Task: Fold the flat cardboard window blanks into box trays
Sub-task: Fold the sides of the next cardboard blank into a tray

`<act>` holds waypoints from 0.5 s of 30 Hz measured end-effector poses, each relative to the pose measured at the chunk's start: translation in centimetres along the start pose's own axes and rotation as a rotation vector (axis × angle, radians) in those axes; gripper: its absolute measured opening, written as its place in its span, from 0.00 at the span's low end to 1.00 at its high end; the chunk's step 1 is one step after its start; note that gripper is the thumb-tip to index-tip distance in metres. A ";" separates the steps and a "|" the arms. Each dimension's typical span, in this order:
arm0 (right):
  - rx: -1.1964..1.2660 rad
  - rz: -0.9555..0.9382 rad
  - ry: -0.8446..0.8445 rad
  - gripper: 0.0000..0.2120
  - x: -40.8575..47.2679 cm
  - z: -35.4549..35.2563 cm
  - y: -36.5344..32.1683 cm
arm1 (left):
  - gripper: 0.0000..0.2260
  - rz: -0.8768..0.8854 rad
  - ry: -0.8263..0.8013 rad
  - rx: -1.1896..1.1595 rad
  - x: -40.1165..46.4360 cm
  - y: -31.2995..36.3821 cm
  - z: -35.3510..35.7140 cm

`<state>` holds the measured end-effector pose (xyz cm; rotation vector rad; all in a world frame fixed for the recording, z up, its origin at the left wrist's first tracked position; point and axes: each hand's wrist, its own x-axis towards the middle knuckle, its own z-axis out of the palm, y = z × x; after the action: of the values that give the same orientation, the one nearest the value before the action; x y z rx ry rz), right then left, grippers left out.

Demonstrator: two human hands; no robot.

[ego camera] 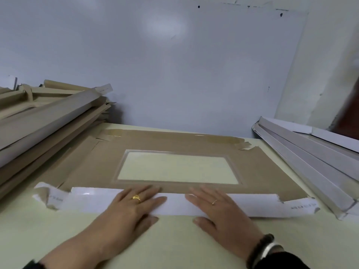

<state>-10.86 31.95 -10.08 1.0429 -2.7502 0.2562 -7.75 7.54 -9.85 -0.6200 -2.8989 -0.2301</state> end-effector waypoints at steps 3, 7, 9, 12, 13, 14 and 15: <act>0.182 0.002 -0.070 0.26 1.5 1.7 -1.4 | 0.22 0.028 -0.075 -0.122 1.4 0.5 1.8; 0.183 0.005 -0.101 0.24 0.5 1.2 0.8 | 0.22 -0.011 -0.125 -0.264 0.7 -1.8 1.1; 0.177 0.033 -0.112 0.23 -0.5 0.7 2.5 | 0.22 -0.048 -0.108 -0.362 -0.2 -3.3 0.5; 0.242 0.125 -0.088 0.24 -2.1 0.1 4.5 | 0.20 -0.136 -0.057 -0.498 -1.6 -5.6 -0.3; 0.267 0.165 -0.071 0.24 -2.6 -0.2 5.1 | 0.20 -0.164 -0.048 -0.524 -2.0 -6.4 -0.4; 0.290 0.203 -0.045 0.24 -3.1 -0.5 5.6 | 0.20 -0.192 -0.041 -0.549 -2.2 -7.0 -0.5; 0.304 0.240 -0.020 0.23 -3.7 -0.8 6.2 | 0.20 -0.218 -0.035 -0.575 -2.4 -7.5 -0.5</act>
<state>-12.20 39.03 -10.73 0.7739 -2.9157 0.7219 -8.61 -0.30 -10.66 -0.3741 -2.9220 -1.1138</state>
